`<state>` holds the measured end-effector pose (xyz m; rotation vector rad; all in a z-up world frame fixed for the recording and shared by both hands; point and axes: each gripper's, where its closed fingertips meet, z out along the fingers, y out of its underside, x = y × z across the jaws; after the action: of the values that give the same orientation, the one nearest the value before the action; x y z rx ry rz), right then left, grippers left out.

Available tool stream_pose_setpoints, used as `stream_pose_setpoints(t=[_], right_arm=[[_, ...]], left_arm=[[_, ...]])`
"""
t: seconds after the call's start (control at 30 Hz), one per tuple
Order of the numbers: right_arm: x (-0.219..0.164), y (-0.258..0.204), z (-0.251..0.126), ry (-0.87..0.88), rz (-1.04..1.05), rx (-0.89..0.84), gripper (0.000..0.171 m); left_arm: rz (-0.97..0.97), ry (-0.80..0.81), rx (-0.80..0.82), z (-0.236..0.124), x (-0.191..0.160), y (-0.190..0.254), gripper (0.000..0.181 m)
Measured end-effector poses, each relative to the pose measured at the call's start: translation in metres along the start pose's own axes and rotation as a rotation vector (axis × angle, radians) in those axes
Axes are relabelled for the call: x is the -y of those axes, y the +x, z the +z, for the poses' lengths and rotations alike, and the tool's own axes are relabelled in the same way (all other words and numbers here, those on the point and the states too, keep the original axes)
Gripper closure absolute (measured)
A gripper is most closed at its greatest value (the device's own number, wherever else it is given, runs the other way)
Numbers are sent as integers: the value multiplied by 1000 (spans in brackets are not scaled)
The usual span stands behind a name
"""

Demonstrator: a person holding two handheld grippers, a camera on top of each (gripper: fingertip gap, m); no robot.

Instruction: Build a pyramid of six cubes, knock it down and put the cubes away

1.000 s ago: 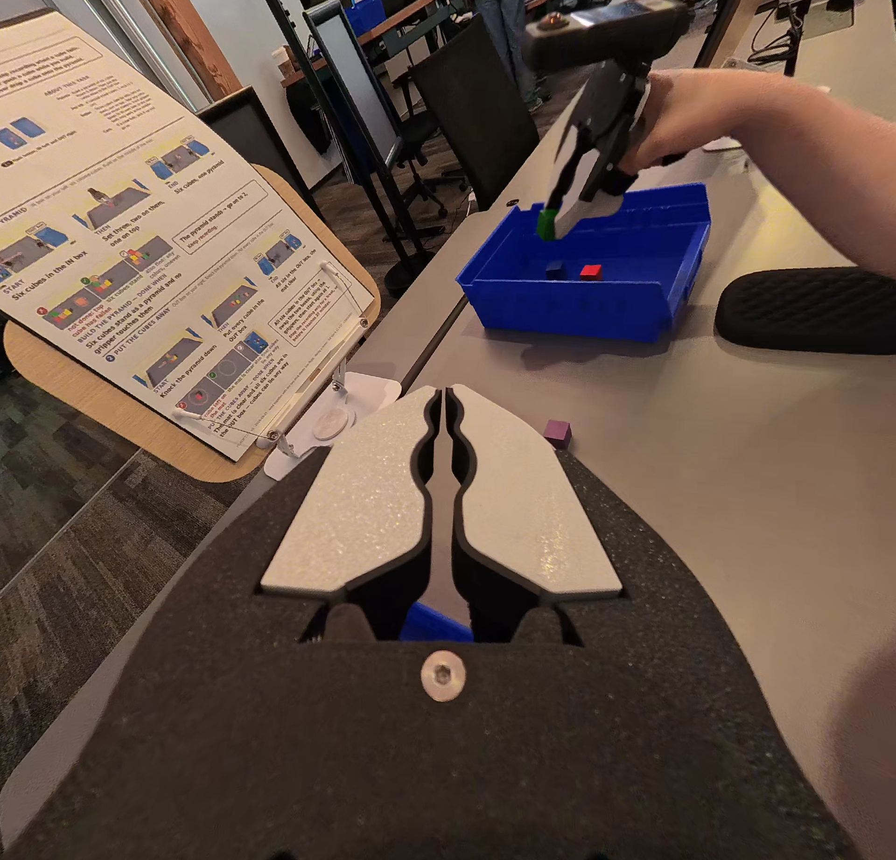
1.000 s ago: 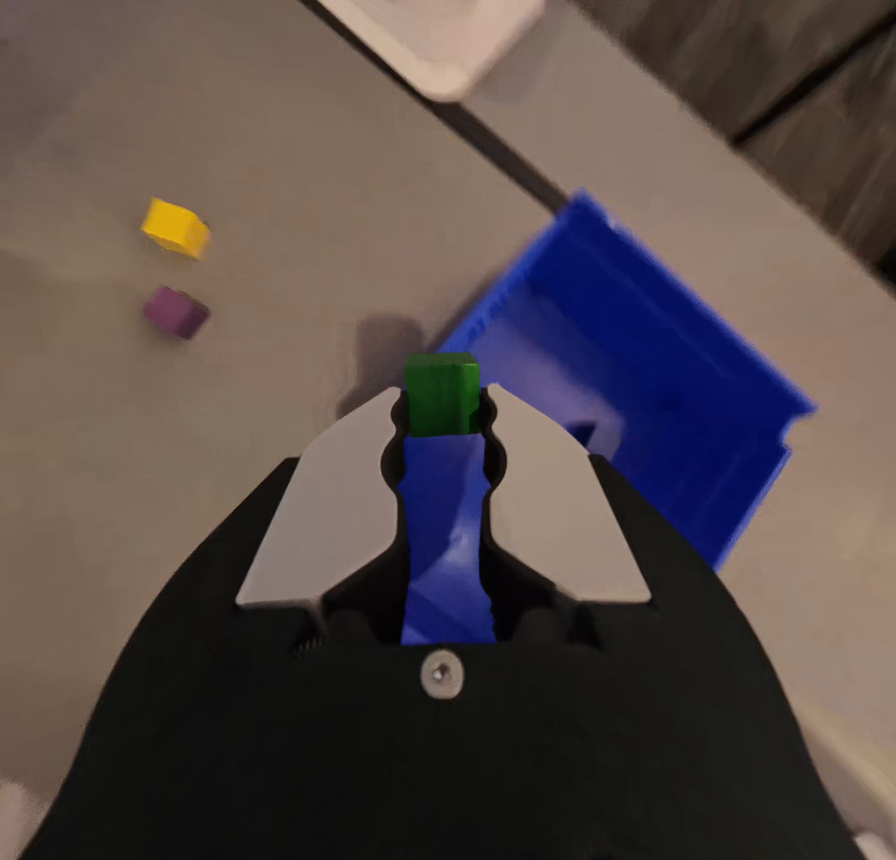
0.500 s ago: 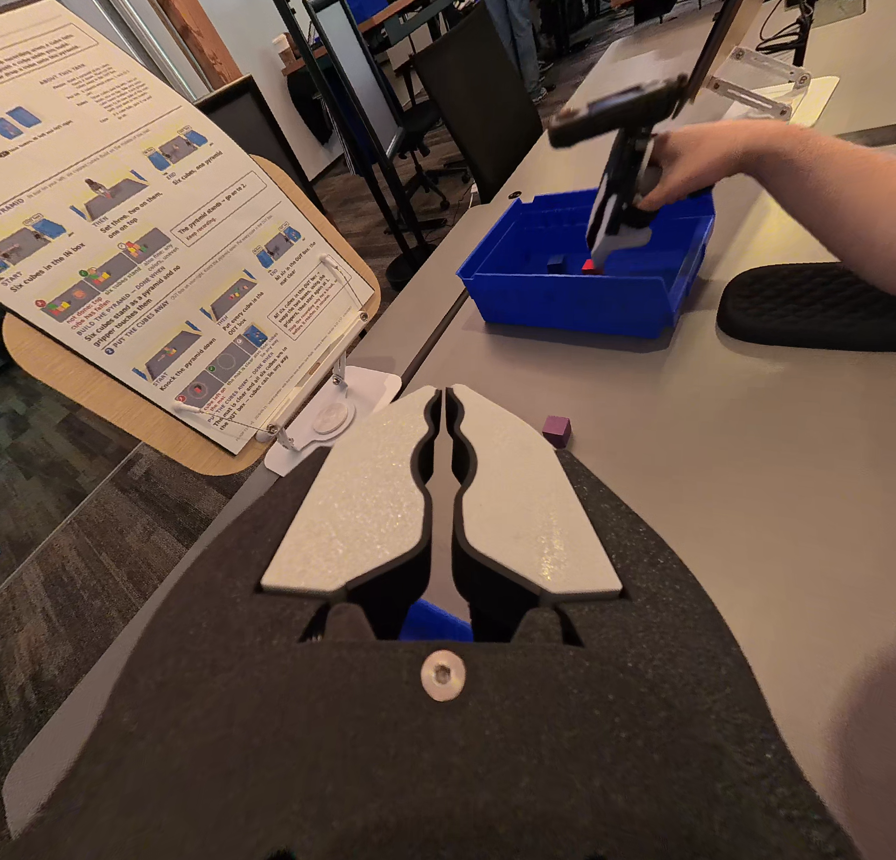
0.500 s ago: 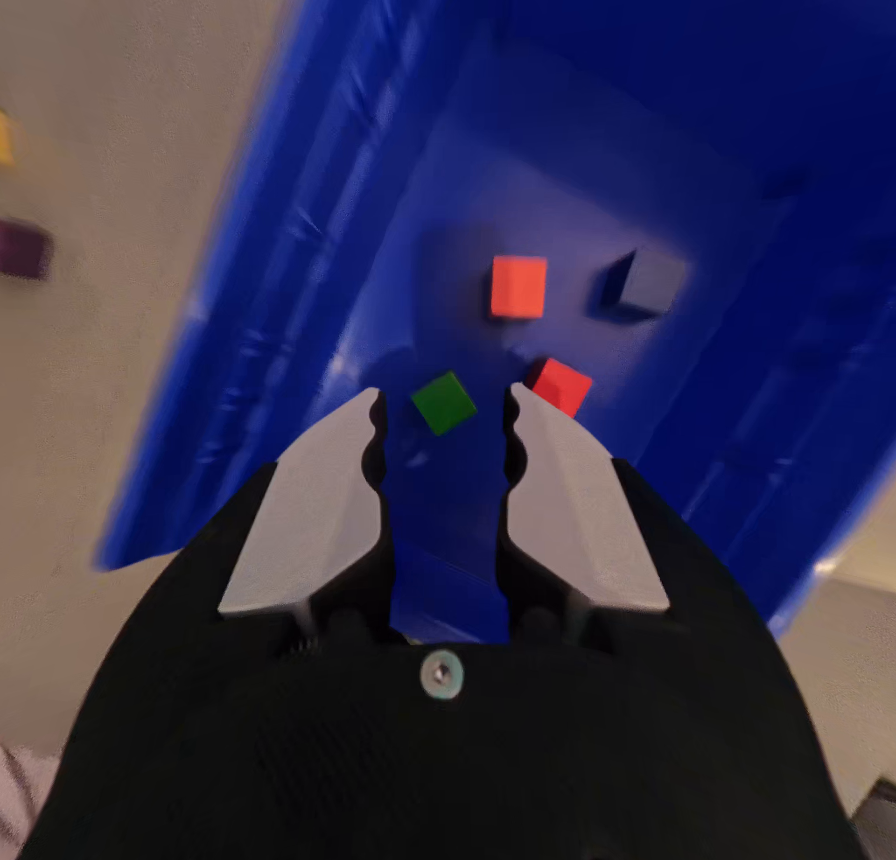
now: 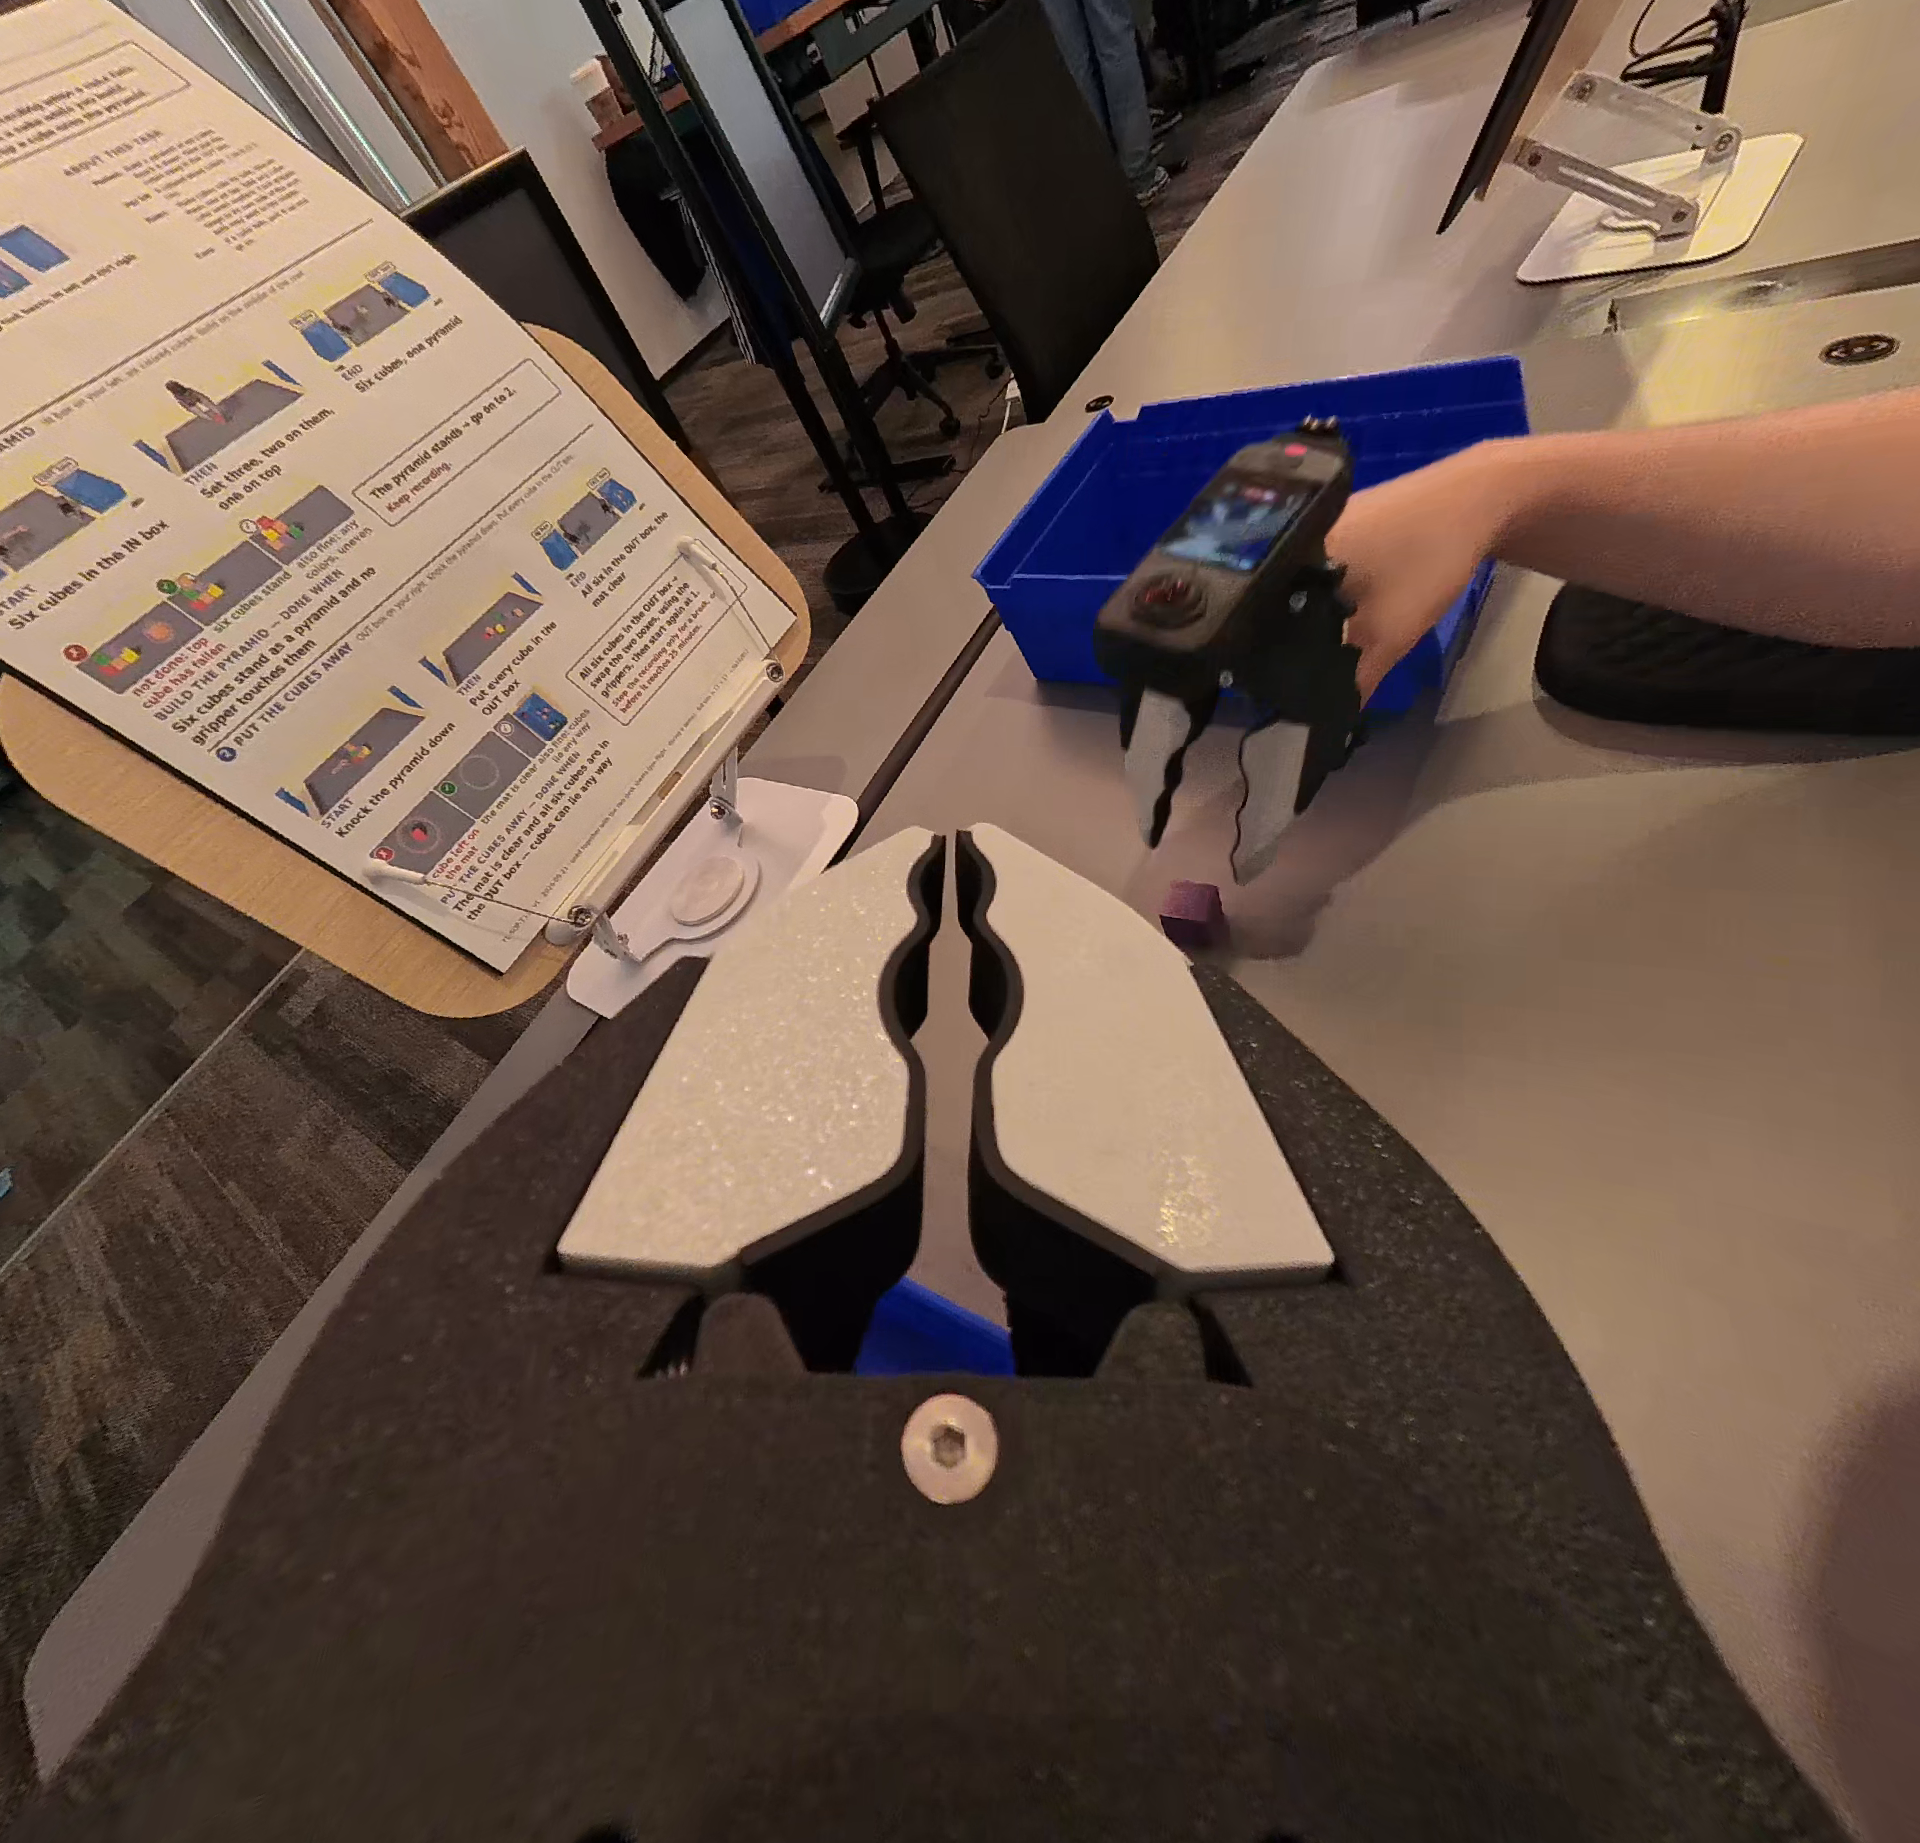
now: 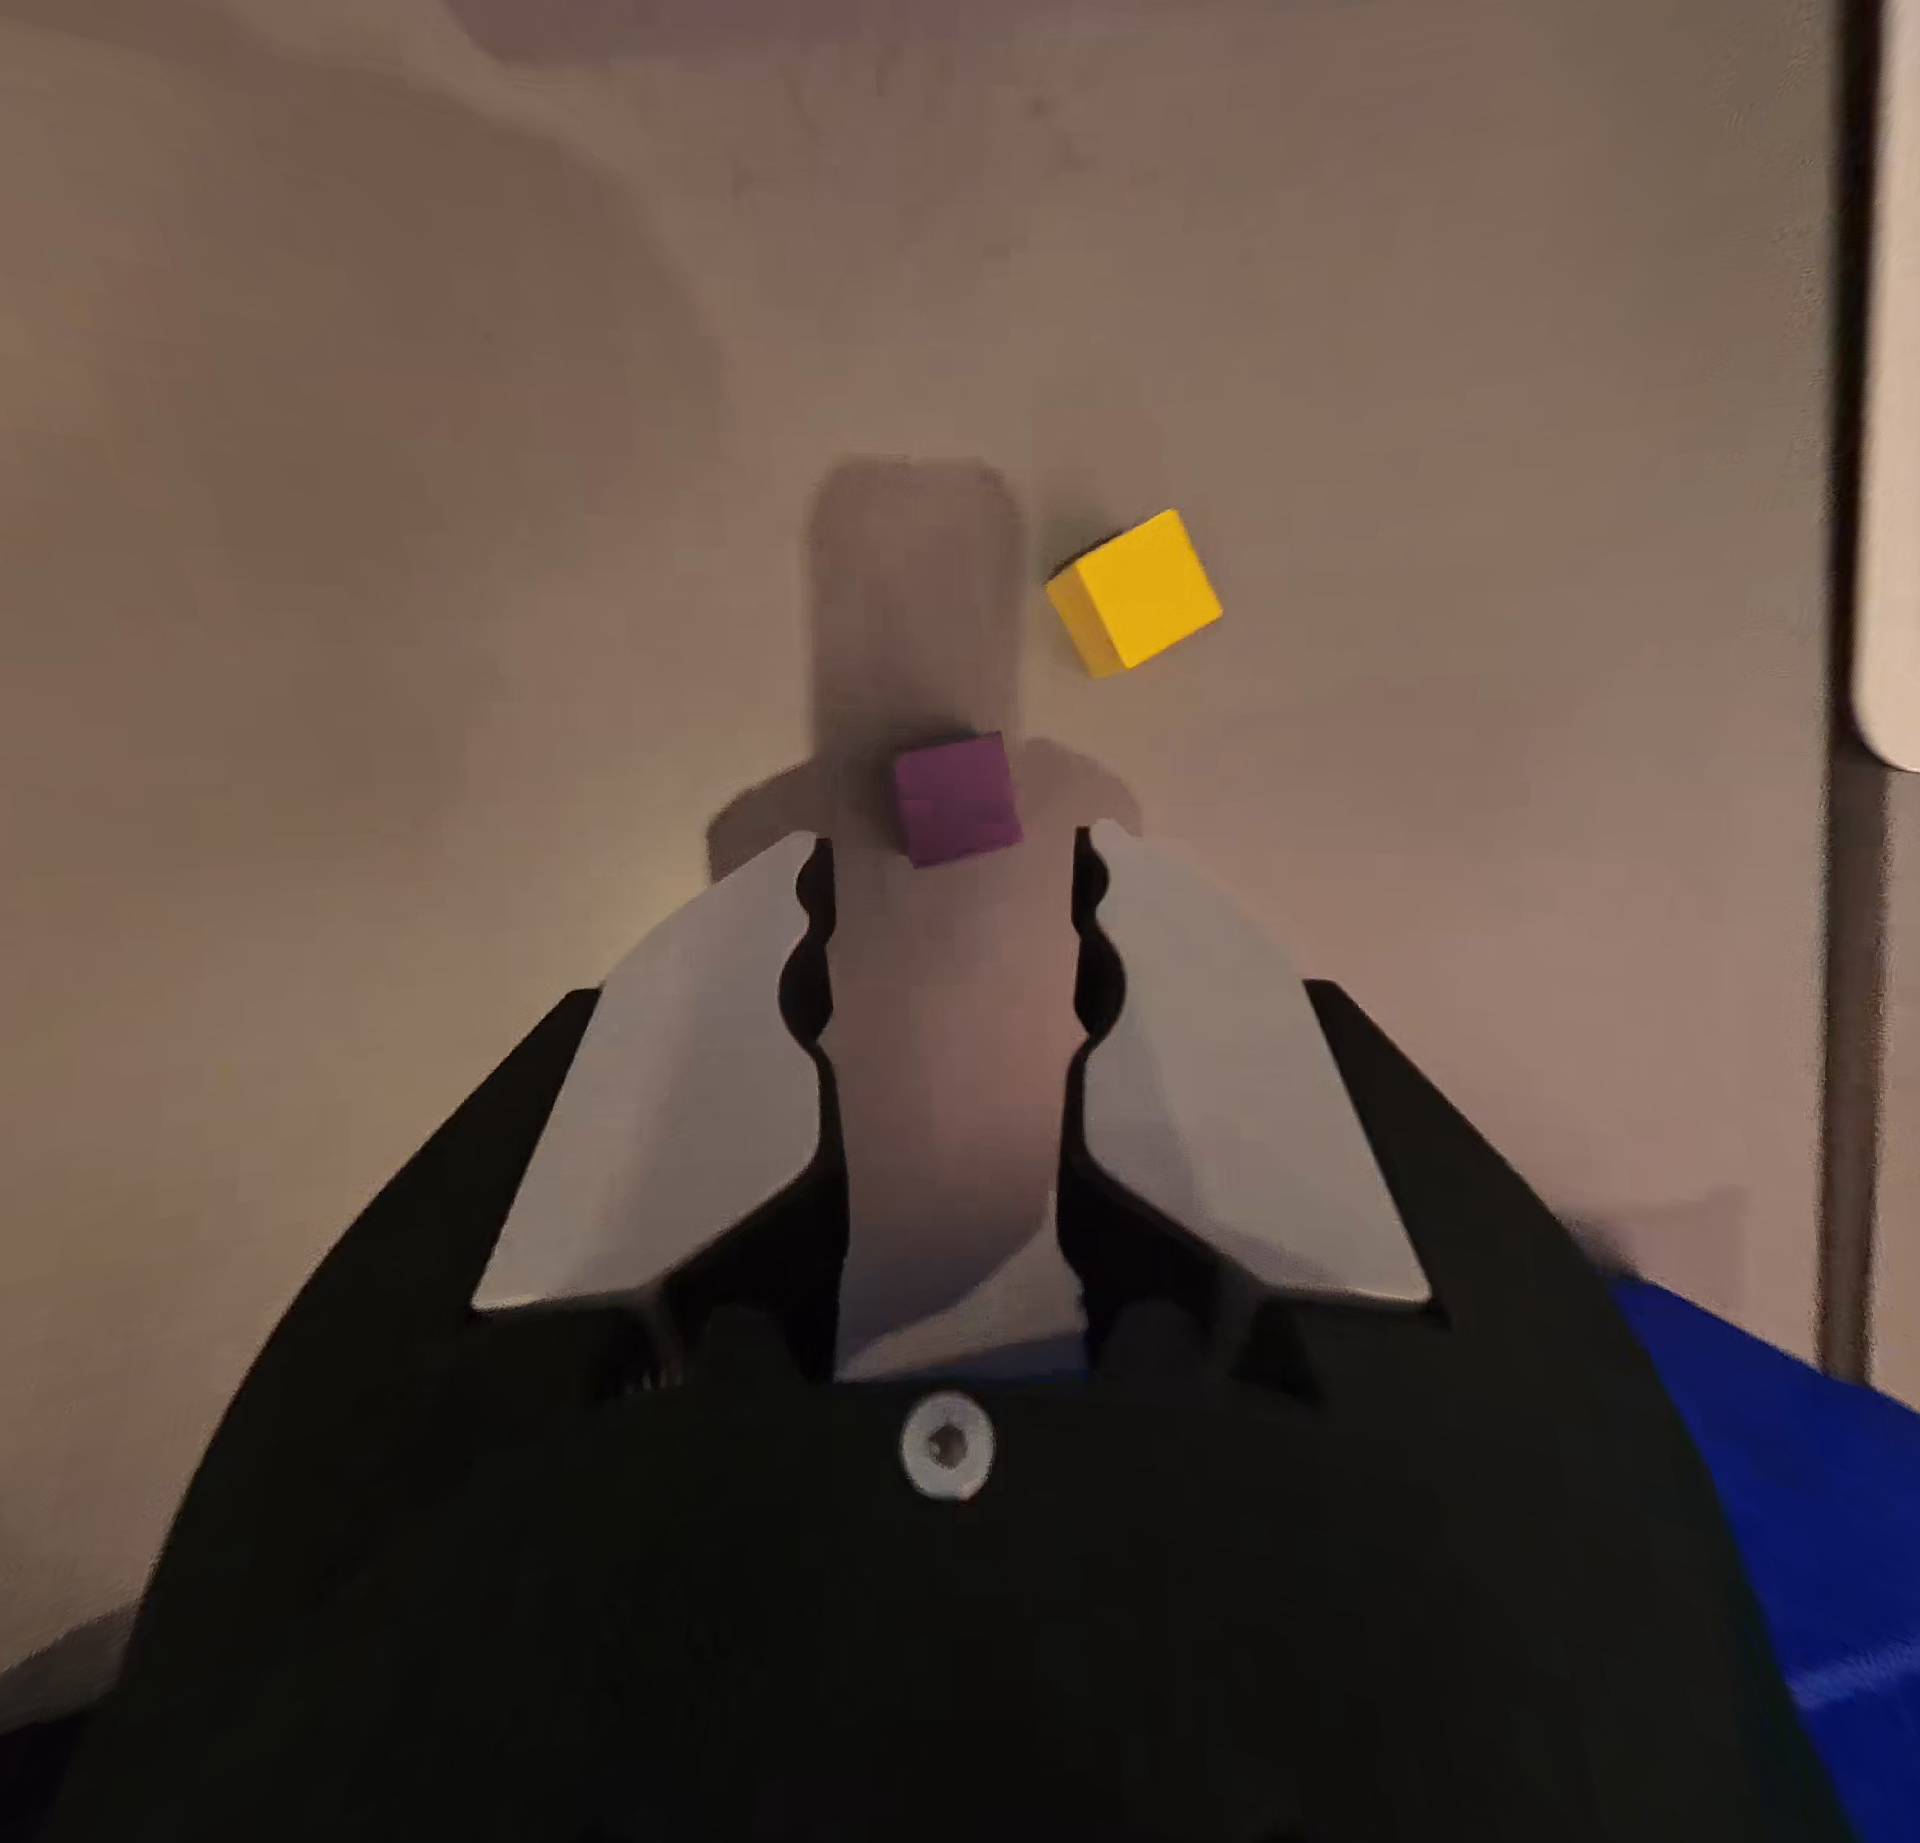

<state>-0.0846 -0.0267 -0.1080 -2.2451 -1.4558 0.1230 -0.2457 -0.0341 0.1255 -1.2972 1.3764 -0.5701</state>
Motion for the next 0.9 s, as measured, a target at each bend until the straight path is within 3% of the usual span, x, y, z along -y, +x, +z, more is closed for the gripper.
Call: stream_pose_setpoints(t=[0.17, 0.2, 0.27, 0.33, 0.4, 0.47, 0.57, 0.63, 0.7, 0.77, 0.9], right_arm=[[-7, -3, 39, -67, 28, 71, 126], [-12, 0, 42, -102, 16, 56, 139], [-8, -1, 37, -83, 10, 55, 142], [12, 0, 8, 17, 14, 16, 142], [35, 9, -49, 166, 32, -81, 142], [35, 28, -113, 268, 110, -199, 142], [-35, 73, -176, 201, 332, -421, 143], [-113, 88, -181, 49, 563, -450, 142], [-187, 88, -167, -92, 770, -446, 142], [-236, 72, -139, -188, 904, -360, 141], [-272, 54, -100, -275, 951, -299, 141]], left_arm=[[-5, -3, -2, 1, -2, -1, 179], [-6, -3, -2, 1, -2, -2, 179], [-7, -3, -3, 1, -2, -2, 179], [-7, -3, -3, 0, -2, -2, 179], [-9, -3, -1, 0, -3, -3, 179], [-14, -5, 2, 0, -4, -5, 179], [-15, -6, 2, 0, -4, -6, 179], [-12, 2, 6, -2, -3, -6, 179], [-8, 13, 5, -3, 0, -5, 179], [-6, 20, 5, -5, 1, -4, 179], [-12, 23, 2, -4, 2, -4, 179]])
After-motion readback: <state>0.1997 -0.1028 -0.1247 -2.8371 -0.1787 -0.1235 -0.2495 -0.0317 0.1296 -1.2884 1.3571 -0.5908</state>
